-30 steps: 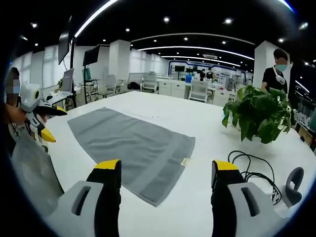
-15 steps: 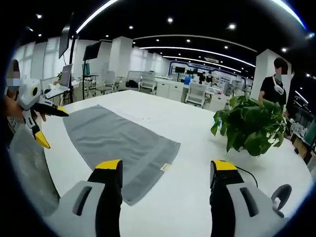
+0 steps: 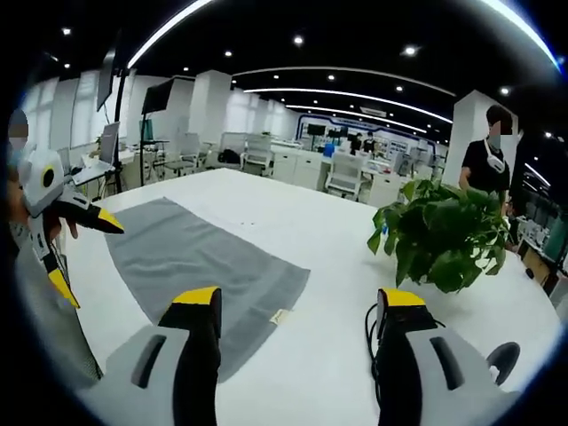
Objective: Fold the towel on the table until its edges align and the towel forms a compact rectangular stack.
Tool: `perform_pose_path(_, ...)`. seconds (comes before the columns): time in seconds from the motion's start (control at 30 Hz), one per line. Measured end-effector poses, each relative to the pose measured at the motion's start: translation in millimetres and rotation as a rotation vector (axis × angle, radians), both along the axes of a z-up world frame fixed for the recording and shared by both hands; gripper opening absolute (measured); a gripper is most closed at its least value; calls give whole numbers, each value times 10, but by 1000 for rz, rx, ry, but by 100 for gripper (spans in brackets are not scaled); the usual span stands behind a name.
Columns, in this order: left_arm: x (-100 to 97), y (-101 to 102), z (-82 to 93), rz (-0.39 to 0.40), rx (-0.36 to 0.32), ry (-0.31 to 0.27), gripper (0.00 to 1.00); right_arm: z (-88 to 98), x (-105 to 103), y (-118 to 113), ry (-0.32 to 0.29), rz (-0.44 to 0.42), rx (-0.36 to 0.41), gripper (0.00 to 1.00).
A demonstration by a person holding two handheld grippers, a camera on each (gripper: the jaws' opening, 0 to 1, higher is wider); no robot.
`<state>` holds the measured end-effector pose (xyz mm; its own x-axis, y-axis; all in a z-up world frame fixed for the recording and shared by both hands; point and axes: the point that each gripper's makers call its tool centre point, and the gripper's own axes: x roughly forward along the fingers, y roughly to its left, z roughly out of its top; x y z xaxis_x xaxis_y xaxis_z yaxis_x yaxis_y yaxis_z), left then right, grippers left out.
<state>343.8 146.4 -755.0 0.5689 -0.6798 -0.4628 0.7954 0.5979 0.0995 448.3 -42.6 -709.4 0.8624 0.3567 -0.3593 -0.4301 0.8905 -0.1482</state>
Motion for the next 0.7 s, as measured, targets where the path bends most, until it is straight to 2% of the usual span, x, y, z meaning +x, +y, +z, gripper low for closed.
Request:
perform_pose_path(0.2,-2,-228,-10,-81,-3,-7,79,-74,178,-58,22,-21,-1,66)
perform_pose_path(0.3,32,-327,-32,-96,-9,-2,78,-131,265,-72,35,-23,-7,64)
perform_pose_path(0.6,72,-588,-176,-152,10,15,71,-295,497,-108,65,-19,-5,61)
perform_pose_path(0.7,68,-651,-260,-172,38,18,68,-349,569,-98,76,-15,3,60)
